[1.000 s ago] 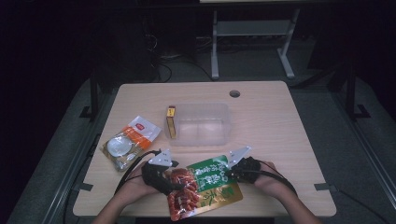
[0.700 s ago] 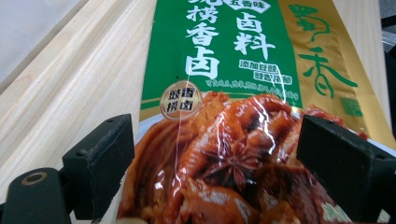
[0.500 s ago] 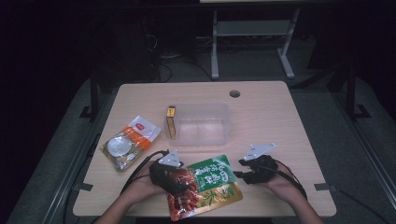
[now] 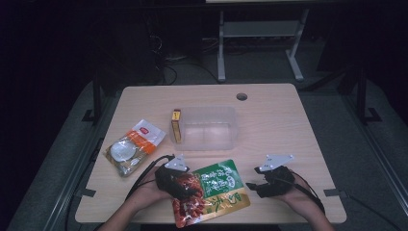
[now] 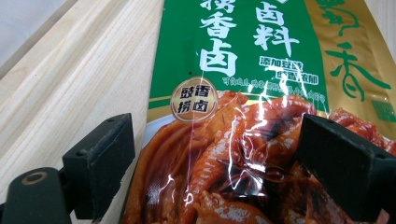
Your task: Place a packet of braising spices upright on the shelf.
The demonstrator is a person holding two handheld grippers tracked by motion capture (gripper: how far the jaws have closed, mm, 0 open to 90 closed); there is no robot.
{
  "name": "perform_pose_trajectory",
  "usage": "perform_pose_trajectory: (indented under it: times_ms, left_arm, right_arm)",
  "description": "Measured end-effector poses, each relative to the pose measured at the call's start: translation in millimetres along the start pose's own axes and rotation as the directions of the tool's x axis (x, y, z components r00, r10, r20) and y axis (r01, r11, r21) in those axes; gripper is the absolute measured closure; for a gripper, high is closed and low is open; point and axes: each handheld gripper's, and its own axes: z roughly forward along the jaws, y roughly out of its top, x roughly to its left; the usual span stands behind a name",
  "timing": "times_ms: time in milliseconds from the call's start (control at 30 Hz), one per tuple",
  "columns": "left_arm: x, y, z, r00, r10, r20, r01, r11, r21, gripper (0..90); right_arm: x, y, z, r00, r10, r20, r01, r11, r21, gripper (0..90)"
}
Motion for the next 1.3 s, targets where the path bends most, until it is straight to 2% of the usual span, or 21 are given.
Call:
perform_pose_trajectory:
  times_ms: [133, 233, 367, 400, 433, 633, 800, 1067, 1133, 1200, 1300]
  left_arm:
    - [-1.0, 0.0, -1.7, 1.0000, 0.005, -0.002, -0.005, 0.9999, 0.009, 15.5]
    - [-0.8, -0.2, -3.3, 0.9999, -0.006, -0.010, 0.006, 1.0000, 0.005, 22.2]
    - [-4.5, 0.7, -3.3, 0.9998, 0.013, -0.013, -0.013, 0.9998, 0.012, 26.2]
    - [-3.9, 0.9, -4.3, 0.9993, 0.036, -0.012, -0.036, 0.9990, 0.026, 29.7]
    - [-5.5, 1.0, -3.4, 0.9996, 0.024, -0.014, -0.024, 0.9996, 0.013, 31.2]
    - [-10.8, 4.1, -3.0, 0.9976, 0.070, -0.003, -0.070, 0.9972, 0.027, 47.5]
    - [-12.2, 6.3, -2.3, 0.9972, 0.075, 0.006, -0.075, 0.9968, 0.029, 62.0]
    - [-9.8, 8.2, -2.7, 0.9985, 0.050, 0.020, -0.051, 0.9977, 0.043, 78.1]
    - [-9.1, 8.6, -2.2, 0.9995, 0.020, 0.025, -0.021, 0.9991, 0.038, 80.9]
    - [-8.1, 9.2, -2.9, 0.9994, 0.018, 0.028, -0.019, 0.9990, 0.040, 84.0]
    - [-7.0, 8.3, -4.0, 0.9989, -0.016, 0.044, 0.015, 0.9996, 0.025, 87.4]
  right_arm:
    - [-0.9, -1.1, 0.0, 1.0000, -0.004, 0.004, 0.004, 1.000, 0.002, 35.4]
    - [-1.6, -1.1, 0.0, 1.0000, -0.001, 0.007, 0.001, 1.000, 0.000, 35.5]
    - [-1.6, -1.0, 0.1, 0.9999, -0.002, 0.012, 0.002, 1.000, -0.002, 35.7]
    - [-1.7, -0.8, 0.2, 0.9999, -0.003, 0.013, 0.003, 1.000, -0.006, 35.7]
    - [-2.1, -0.7, 0.4, 0.9999, -0.006, 0.013, 0.006, 1.000, -0.006, 35.7]
    - [-2.1, -0.5, 0.3, 0.9998, -0.007, 0.017, 0.007, 1.000, -0.004, 35.8]
    - [-2.7, -0.3, -0.5, 0.9999, -0.001, 0.017, 0.002, 1.000, -0.009, 35.7]
    - [-3.8, -0.6, 2.4, 0.9999, -0.003, 0.015, 0.003, 1.000, -0.014, 35.3]
    - [-4.4, -0.5, 3.3, 0.9999, -0.003, 0.012, 0.003, 1.000, -0.006, 35.3]
    - [-4.2, -0.2, 3.9, 0.9999, 0.002, 0.011, -0.002, 1.000, -0.003, 35.3]
    - [-4.5, 1.1, 4.1, 0.9999, 0.000, 0.014, 0.000, 1.000, 0.000, 34.6]
